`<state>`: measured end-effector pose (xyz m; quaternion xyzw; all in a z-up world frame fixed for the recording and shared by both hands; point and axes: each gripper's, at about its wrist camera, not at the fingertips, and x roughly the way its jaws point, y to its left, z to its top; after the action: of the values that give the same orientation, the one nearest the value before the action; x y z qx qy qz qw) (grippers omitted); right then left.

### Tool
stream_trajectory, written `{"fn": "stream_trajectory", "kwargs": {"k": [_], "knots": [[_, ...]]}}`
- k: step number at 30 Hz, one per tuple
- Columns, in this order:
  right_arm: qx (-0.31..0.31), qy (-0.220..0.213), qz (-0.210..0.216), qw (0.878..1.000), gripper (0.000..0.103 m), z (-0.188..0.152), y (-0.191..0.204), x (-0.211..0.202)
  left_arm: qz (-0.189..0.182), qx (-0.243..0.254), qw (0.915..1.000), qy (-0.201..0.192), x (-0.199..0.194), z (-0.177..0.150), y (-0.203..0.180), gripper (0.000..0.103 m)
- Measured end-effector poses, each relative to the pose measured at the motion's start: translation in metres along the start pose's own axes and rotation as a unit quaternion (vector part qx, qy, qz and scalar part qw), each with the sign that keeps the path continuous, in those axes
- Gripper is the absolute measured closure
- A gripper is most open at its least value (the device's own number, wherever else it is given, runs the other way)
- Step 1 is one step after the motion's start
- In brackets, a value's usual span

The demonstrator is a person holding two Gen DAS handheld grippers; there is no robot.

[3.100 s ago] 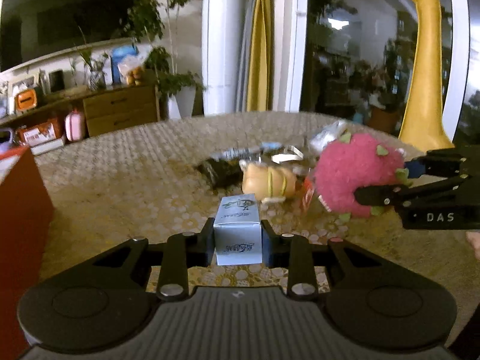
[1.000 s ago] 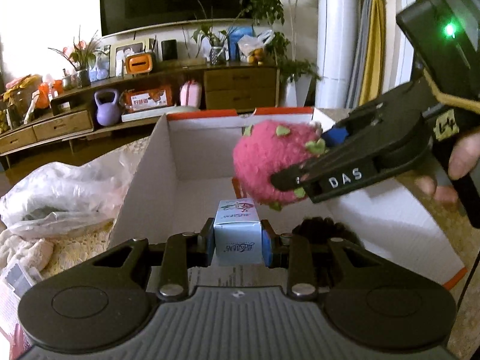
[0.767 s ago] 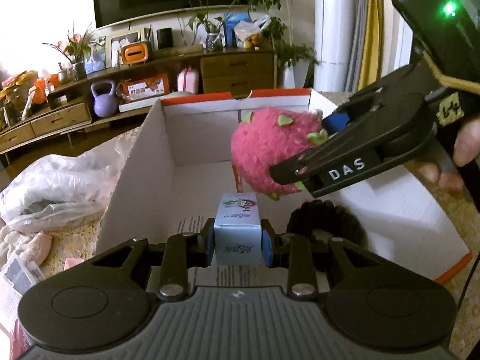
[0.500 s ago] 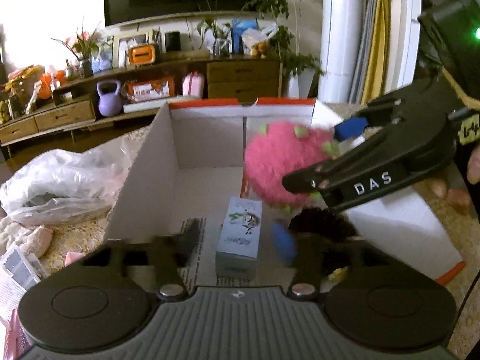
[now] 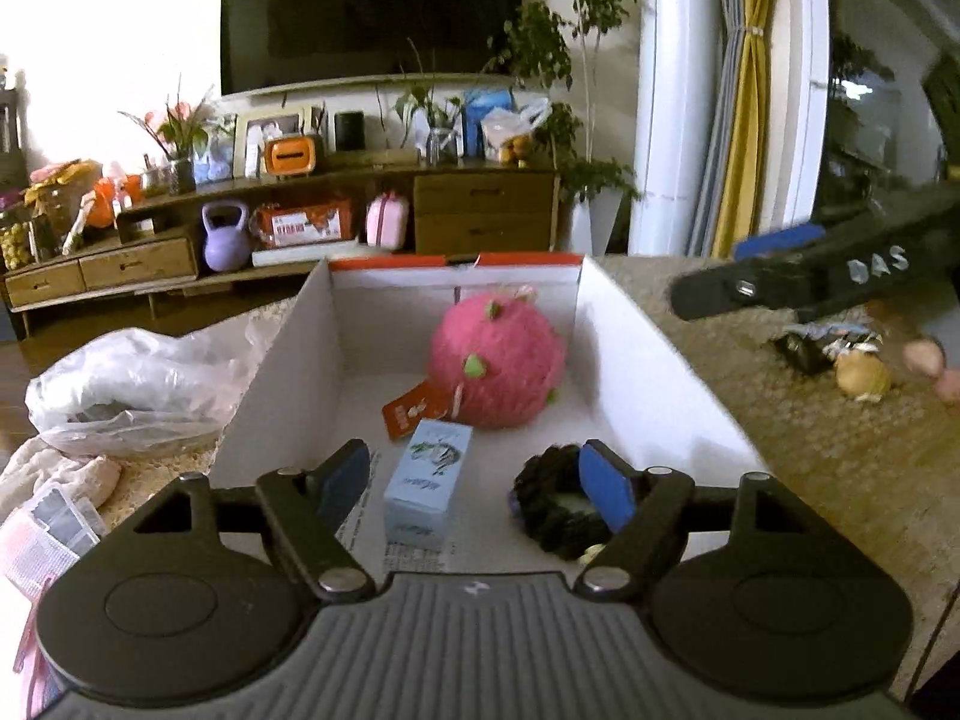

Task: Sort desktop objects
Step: 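Grasp the bread-shaped toy with left tool while right tool grasps foil wrapper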

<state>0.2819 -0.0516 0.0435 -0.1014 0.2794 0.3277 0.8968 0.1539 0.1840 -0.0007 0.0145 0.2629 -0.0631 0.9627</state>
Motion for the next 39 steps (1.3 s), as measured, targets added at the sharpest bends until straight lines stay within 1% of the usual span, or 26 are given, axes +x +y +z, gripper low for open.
{"fn": "stream_trajectory", "kwargs": {"k": [3,6,8,11,14,16,21,25,29,33,36,39], "knots": [[0.020,-0.021,-0.009,1.000,0.000,-0.013,-0.010,-0.028,0.003,0.001,0.9997,-0.024,-0.016,0.002,-0.012,0.026],[0.030,-0.035,-0.026,0.999,0.000,-0.029,-0.017,-0.054,0.003,0.002,0.9992,-0.041,-0.028,0.005,-0.027,0.021],[0.040,-0.040,-0.037,0.998,0.000,-0.042,-0.022,-0.073,-0.004,0.003,0.9987,-0.050,-0.035,0.007,-0.039,0.020],[0.045,-0.045,-0.056,0.996,0.000,-0.061,-0.030,-0.099,-0.018,0.005,0.9984,-0.053,-0.040,0.009,-0.058,0.019],[0.046,-0.055,-0.084,0.994,0.000,-0.079,-0.038,-0.125,-0.037,0.007,0.9979,-0.053,-0.042,0.009,-0.080,0.013],[0.047,-0.060,-0.094,0.993,0.000,-0.092,-0.045,-0.142,-0.046,0.010,0.9975,-0.053,-0.041,0.010,-0.098,0.007],[0.051,-0.068,-0.142,0.986,0.000,-0.123,-0.067,-0.173,-0.073,0.036,0.9950,-0.057,-0.037,0.012,-0.145,0.003],[0.055,-0.070,-0.172,0.981,0.000,-0.144,-0.092,-0.189,-0.101,0.054,0.9920,-0.054,-0.025,0.015,-0.184,0.003],[0.068,-0.068,-0.191,0.977,0.000,-0.158,-0.121,-0.196,-0.107,0.079,0.9897,-0.053,-0.006,0.013,-0.225,0.003],[0.090,-0.067,-0.202,0.973,0.000,-0.171,-0.152,-0.194,-0.129,0.086,0.9869,-0.044,0.018,0.013,-0.258,0.003],[0.099,-0.063,-0.210,0.971,0.000,-0.185,-0.172,-0.193,-0.142,0.102,0.9838,-0.042,0.037,0.012,-0.281,0.003],[0.103,-0.054,-0.212,0.970,0.000,-0.190,-0.191,-0.184,-0.154,0.117,0.9803,-0.038,0.057,0.012,-0.299,0.003]]}}
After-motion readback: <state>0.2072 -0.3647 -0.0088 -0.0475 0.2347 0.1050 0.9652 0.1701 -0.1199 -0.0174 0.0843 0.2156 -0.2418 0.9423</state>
